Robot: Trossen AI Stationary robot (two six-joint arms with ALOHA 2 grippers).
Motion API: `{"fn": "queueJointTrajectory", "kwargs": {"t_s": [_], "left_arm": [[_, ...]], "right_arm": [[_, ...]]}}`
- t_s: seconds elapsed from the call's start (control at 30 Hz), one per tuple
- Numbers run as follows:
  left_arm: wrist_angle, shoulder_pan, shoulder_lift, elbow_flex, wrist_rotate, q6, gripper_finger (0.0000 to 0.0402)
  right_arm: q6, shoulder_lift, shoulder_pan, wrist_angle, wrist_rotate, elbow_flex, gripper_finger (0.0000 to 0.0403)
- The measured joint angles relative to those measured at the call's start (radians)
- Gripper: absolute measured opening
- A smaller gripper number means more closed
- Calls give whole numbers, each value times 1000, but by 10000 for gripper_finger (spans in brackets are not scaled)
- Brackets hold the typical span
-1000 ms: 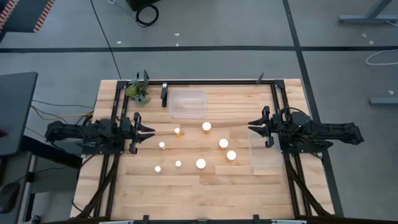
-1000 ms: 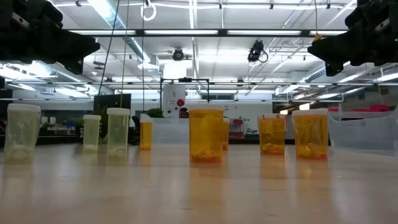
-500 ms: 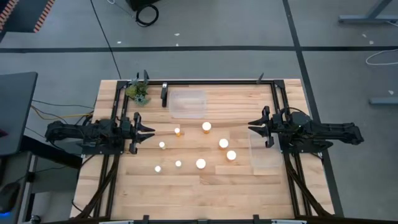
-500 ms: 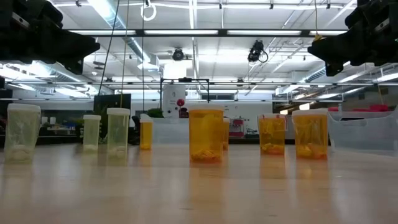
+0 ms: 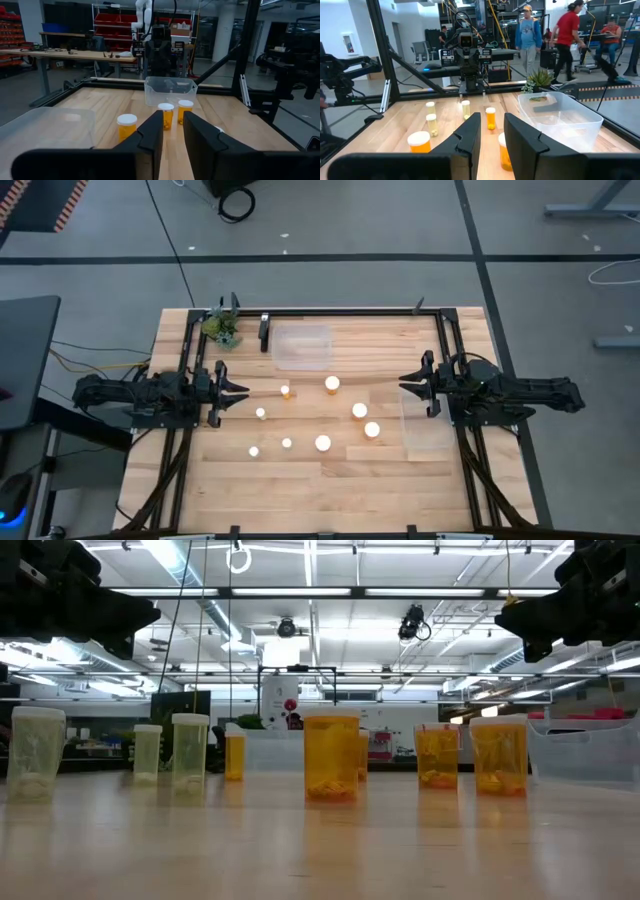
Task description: Pick and place medicine bottles into bin by pill shape (circle, oval)
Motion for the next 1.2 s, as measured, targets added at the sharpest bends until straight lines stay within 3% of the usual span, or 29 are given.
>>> {"fn": "queueJointTrajectory", "kwargs": {"t_s": [0.27,0.47,0.67,0.77,1.0,1.2], "left_arm": [[1,0,0,0,0,-9,91],[1,0,0,0,0,-152,86],[1,0,0,0,0,-154,84],[1,0,0,0,0,-154,88],[1,0,0,0,0,-150,88],[1,0,0,0,0,-151,84]], "right_arm": [[-67,0,0,1,0,0,92],[-134,0,0,2,0,0,92],[-176,0,0,40,0,0,92],[-122,0,0,58,0,0,92],[248,4,-1,55,83,0,92],[278,6,0,60,83,0,92]]}}
